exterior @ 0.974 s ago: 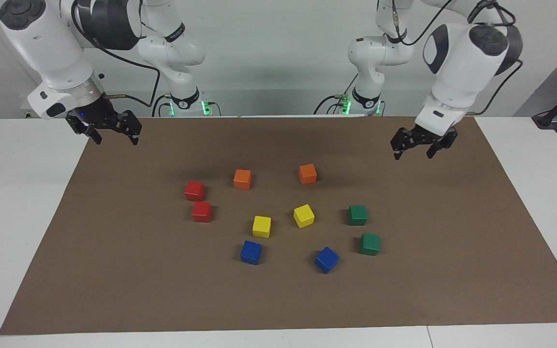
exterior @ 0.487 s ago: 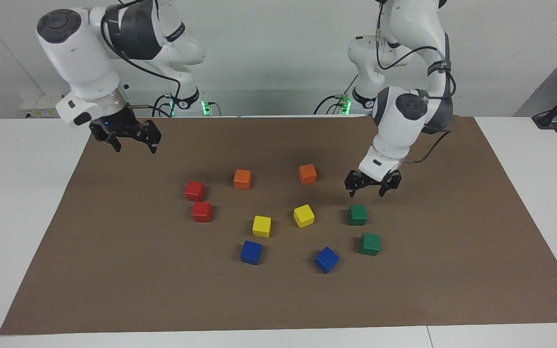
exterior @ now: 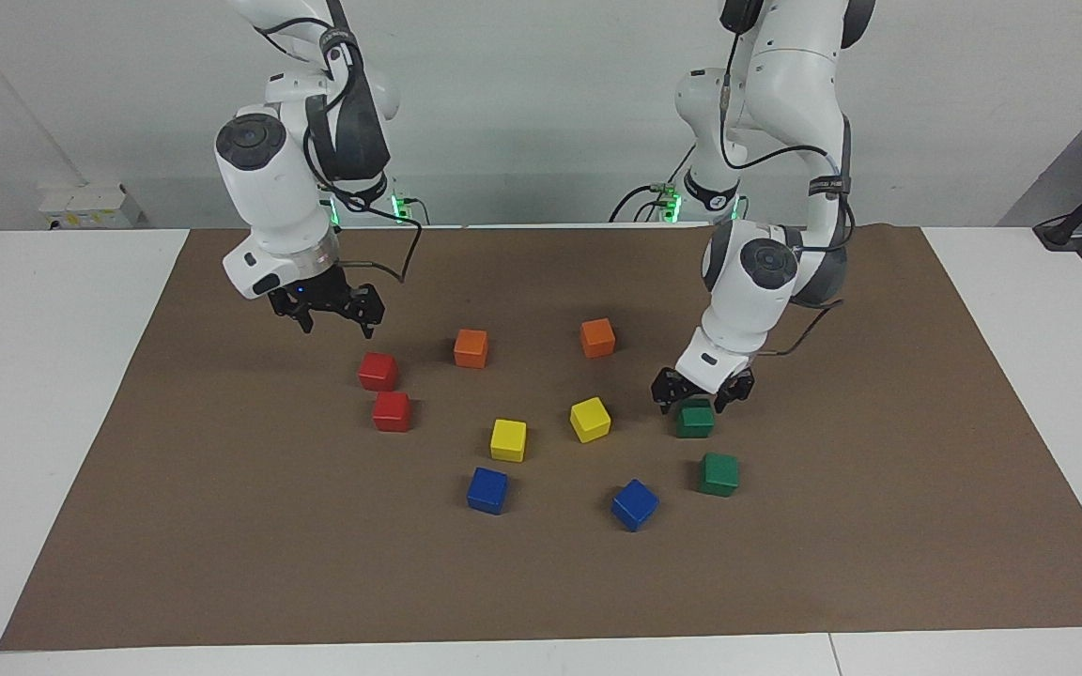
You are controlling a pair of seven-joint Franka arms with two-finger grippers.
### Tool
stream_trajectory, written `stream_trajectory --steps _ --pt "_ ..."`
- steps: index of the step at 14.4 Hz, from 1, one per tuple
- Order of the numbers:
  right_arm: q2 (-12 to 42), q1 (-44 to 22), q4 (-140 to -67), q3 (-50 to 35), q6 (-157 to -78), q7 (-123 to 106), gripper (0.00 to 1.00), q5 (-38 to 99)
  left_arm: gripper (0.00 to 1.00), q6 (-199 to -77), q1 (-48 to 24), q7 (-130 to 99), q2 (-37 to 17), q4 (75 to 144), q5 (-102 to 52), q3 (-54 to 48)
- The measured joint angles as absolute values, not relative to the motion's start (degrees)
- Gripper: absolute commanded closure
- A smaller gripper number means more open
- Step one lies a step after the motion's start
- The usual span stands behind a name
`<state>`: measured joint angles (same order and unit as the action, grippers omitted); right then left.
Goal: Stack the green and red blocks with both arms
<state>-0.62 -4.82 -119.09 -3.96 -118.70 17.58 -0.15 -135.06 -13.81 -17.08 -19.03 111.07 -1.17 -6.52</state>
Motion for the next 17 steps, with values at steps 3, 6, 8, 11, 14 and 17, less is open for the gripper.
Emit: stream_trajectory --steps 3,6,8,11,14,17 --pt "0.0 -5.8 -121.9 -4.0 -121.0 21.2 0.00 0.1 0.03 -136.5 -13.9 -17.8 -20.3 111.1 -1.2 -6.5" --pt "1.4 -6.1 -122.7 -4.0 -122.2 23.8 0.00 0.9 0.32 -137.1 -13.9 -17.9 -21.1 111.1 -1.2 -6.5" --pt "2.0 -6.2 -124.0 -4.0 -124.3 24.7 0.00 1.0 0.87 -137.2 -13.9 -17.9 -21.1 111.1 -1.2 -6.5" --pt "2.5 -6.2 -126.7 -4.0 -128.2 24.8 0.00 1.0 1.00 -137.3 -13.9 -18.1 -21.1 111.1 -1.2 -6.4" --pt "3.1 -6.2 -127.5 -4.0 -129.2 24.9 0.00 1.0 1.00 -137.4 -13.9 -18.1 -21.2 111.0 -1.1 -5.8" --pt "3.8 -6.2 -127.9 -4.0 -130.7 24.9 0.00 1.0 1.00 -134.8 -12.6 -18.2 -20.7 108.4 -1.1 -5.0"
